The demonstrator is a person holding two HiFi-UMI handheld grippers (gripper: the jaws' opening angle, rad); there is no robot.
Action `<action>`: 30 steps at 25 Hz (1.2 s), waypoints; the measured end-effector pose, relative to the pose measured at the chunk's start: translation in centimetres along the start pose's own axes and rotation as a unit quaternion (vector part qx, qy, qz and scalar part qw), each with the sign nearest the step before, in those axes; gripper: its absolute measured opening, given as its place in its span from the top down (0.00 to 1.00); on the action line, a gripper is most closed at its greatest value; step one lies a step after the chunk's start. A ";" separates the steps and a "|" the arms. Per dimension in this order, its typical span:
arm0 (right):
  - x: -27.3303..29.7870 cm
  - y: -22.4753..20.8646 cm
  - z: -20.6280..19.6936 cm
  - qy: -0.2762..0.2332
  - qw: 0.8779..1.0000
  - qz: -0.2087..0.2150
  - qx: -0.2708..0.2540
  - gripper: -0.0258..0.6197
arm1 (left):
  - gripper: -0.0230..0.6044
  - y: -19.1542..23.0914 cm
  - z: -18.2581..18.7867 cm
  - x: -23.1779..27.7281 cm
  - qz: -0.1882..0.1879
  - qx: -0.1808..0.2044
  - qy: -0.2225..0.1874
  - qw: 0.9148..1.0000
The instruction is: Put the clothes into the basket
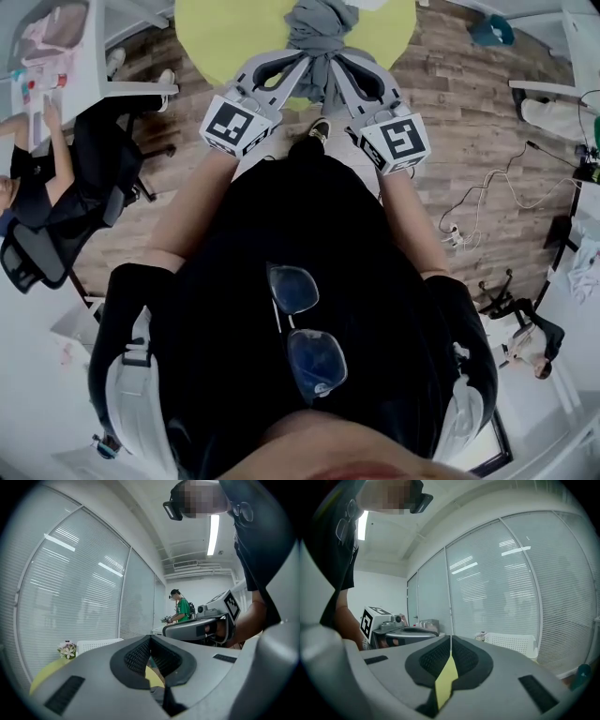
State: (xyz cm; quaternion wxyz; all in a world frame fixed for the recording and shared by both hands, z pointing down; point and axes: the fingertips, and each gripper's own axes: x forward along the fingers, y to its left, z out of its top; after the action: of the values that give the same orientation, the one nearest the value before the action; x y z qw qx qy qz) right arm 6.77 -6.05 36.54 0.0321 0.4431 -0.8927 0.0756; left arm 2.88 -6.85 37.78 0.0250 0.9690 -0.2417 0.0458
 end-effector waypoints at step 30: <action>10.3 -14.5 -18.1 0.214 0.951 -0.144 0.173 0.90 | 0.95 11.5 -11.6 10.5 -0.065 -0.032 0.074 0.995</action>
State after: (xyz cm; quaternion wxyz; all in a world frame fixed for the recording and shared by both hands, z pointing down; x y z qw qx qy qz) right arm 11.90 -19.88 57.27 0.1554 0.5395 -0.7647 0.3163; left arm 5.78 -21.10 50.65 0.0771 0.9752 -0.1774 0.1080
